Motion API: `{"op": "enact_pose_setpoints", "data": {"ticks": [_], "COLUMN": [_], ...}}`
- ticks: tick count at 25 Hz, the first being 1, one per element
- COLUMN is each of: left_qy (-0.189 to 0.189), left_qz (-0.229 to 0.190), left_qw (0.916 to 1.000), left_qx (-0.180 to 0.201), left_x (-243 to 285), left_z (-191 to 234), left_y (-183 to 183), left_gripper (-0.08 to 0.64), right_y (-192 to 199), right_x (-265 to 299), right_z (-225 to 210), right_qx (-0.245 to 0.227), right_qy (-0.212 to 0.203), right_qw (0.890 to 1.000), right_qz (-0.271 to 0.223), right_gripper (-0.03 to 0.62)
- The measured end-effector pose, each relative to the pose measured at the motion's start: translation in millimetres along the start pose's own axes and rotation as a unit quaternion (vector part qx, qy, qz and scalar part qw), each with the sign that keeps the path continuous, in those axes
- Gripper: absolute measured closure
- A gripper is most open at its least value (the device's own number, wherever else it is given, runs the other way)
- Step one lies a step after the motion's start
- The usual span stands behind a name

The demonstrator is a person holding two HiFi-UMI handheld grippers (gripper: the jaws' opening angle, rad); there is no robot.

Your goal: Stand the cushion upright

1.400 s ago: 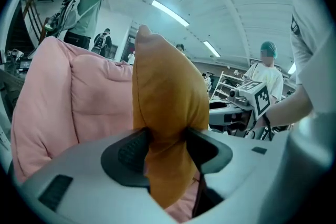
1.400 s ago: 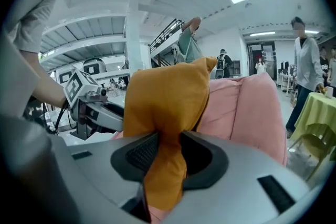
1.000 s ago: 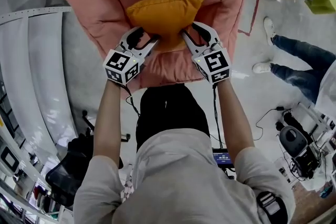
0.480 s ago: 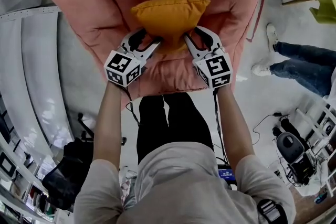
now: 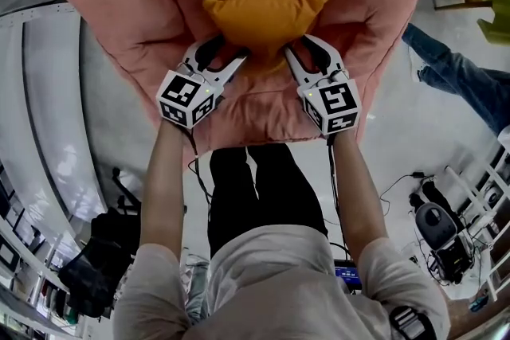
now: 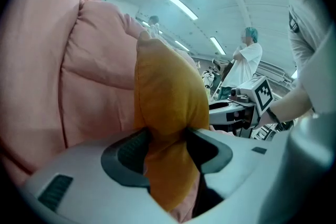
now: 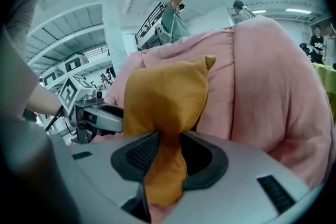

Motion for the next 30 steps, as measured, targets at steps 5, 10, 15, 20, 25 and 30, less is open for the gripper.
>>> {"op": "enact_pose_setpoints", "data": {"ticks": [5,10,15,20,25,30], "left_qy": [-0.012,-0.022,-0.038,-0.063,-0.09,-0.119], "left_qz": [-0.001,-0.01,-0.028,-0.035,-0.046,-0.049], "left_qw": [0.9999,0.9996,0.9986,0.9972,0.9945,0.9911], "left_qx": [-0.008,-0.012,-0.023,-0.02,-0.027,-0.033], "left_x": [6.2,6.4,6.1,16.0,26.0,25.9], "left_z": [10.3,21.4,31.7,31.9,29.3,26.4], "left_y": [4.8,8.7,5.3,0.8,-4.5,-3.4], "left_gripper": [0.319,0.328,0.333,0.337,0.337,0.337], "right_y": [1.4,-1.2,-12.0,-12.5,-14.5,-16.0], "right_x": [14.1,27.7,38.6,45.5,50.9,51.9], "right_z": [-3.5,-1.7,-4.8,-17.3,-30.0,-30.0], "right_qx": [0.005,0.007,-0.002,0.01,0.02,0.012], "right_qy": [0.006,0.013,0.013,0.021,0.03,0.036], "right_qw": [1.0,1.0,1.0,1.0,0.999,0.999], "right_qz": [0.006,0.008,-0.003,-0.007,-0.008,0.001], "right_gripper": [0.448,0.448,0.449,0.448,0.448,0.448]}}
Point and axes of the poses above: the fingertips, and each gripper's own axes: x forward along the fingers, z to its left, y out of its underside, the point moved 7 cm from there along -x, backward along the fingers, and after that the axes turned 9 degrees about z, right-handed, at the moved point
